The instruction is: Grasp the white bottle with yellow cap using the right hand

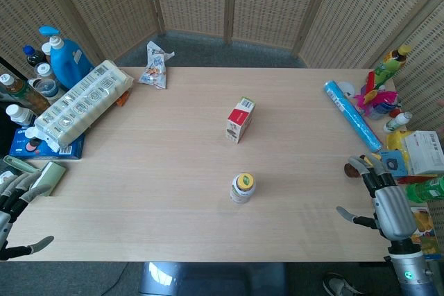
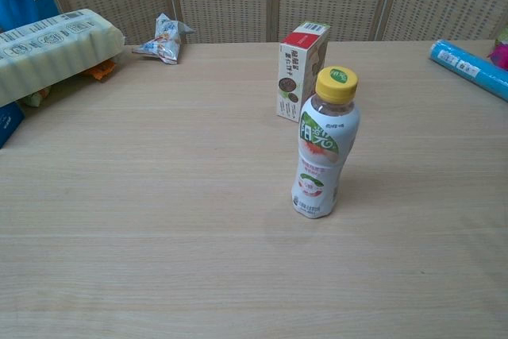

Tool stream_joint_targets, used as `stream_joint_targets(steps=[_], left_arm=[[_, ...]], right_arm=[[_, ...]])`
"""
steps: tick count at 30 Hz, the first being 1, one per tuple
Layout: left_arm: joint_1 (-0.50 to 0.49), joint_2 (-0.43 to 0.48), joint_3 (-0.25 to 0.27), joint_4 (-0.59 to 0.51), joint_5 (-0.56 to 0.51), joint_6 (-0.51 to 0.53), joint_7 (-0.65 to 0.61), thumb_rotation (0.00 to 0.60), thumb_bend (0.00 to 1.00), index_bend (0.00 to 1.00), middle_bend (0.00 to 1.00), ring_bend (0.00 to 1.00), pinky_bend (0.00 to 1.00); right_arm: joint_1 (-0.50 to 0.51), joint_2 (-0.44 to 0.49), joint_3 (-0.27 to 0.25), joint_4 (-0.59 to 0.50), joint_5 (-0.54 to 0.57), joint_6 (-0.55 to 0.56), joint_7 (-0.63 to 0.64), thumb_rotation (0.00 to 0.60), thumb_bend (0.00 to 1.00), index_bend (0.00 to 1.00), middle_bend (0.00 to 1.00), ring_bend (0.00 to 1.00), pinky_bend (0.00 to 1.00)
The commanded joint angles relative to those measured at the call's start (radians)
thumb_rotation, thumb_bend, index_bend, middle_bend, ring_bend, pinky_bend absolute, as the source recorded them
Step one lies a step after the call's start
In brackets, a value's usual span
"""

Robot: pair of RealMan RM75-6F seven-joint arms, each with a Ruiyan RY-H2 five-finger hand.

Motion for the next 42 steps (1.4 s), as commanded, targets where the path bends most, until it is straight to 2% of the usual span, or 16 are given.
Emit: stream_joint_targets(steps=[1, 5, 10, 15, 19, 25, 32, 42], left_arm=[[0.000, -0.001, 0.000, 0.000, 0.001, 0.000, 0.001, 0.600, 0.00, 0.19, 0.00, 0.00, 0.00], [-0.001, -0.003, 0.001, 0.000, 0.001, -0.005, 0.007, 0.600, 0.00, 0.19, 0.00, 0.00, 0.00], [-0.007, -0.006, -0.001, -0.003, -0.008, -0.019, 0.007, 0.600, 0.00, 0.19, 0.00, 0.00, 0.00], [-0.021, -0.004, -0.001, -0.004, -0.015, -0.043, -0.014, 0.600, 0.00, 0.19, 0.00, 0.00, 0.00], [-0.027, -0.009, -0.008, -0.006, -0.034, -0.056, -0.004, 0.600, 0.00, 0.19, 0.00, 0.00, 0.00], [-0.035, -0.016, -0.018, -0.005, -0.063, -0.072, 0.001, 0.600, 0.00, 0.19, 0.00, 0.00, 0.00], [-0.046, -0.026, -0.028, -0.005, -0.101, -0.101, 0.020, 0.600, 0.00, 0.19, 0.00, 0.00, 0.00], [-0.059, -0.038, -0.039, -0.004, -0.144, -0.136, 0.038, 0.600, 0.00, 0.19, 0.00, 0.00, 0.00]], right_arm=[[0.001, -0.001, -0.001, 0.001, 0.002, -0.004, 0.004, 0.600, 0.00, 0.10, 0.15, 0.00, 0.00], [0.006, 0.001, -0.009, -0.003, 0.007, -0.021, 0.043, 0.600, 0.00, 0.09, 0.14, 0.00, 0.00], [0.032, 0.007, -0.041, -0.024, 0.021, -0.100, 0.263, 0.600, 0.00, 0.02, 0.13, 0.00, 0.00], [0.099, -0.023, -0.088, 0.041, -0.002, -0.240, 0.464, 0.600, 0.00, 0.00, 0.08, 0.00, 0.00], [0.160, -0.078, -0.105, 0.099, -0.019, -0.335, 0.543, 0.600, 0.00, 0.00, 0.02, 0.00, 0.00], [0.238, -0.160, -0.093, 0.154, -0.019, -0.426, 0.564, 0.600, 0.00, 0.00, 0.00, 0.00, 0.00], [0.313, -0.251, -0.051, 0.193, 0.031, -0.505, 0.560, 0.600, 0.00, 0.00, 0.00, 0.00, 0.00], [0.370, -0.354, -0.020, 0.241, 0.101, -0.568, 0.564, 0.600, 0.00, 0.00, 0.00, 0.00, 0.00]])
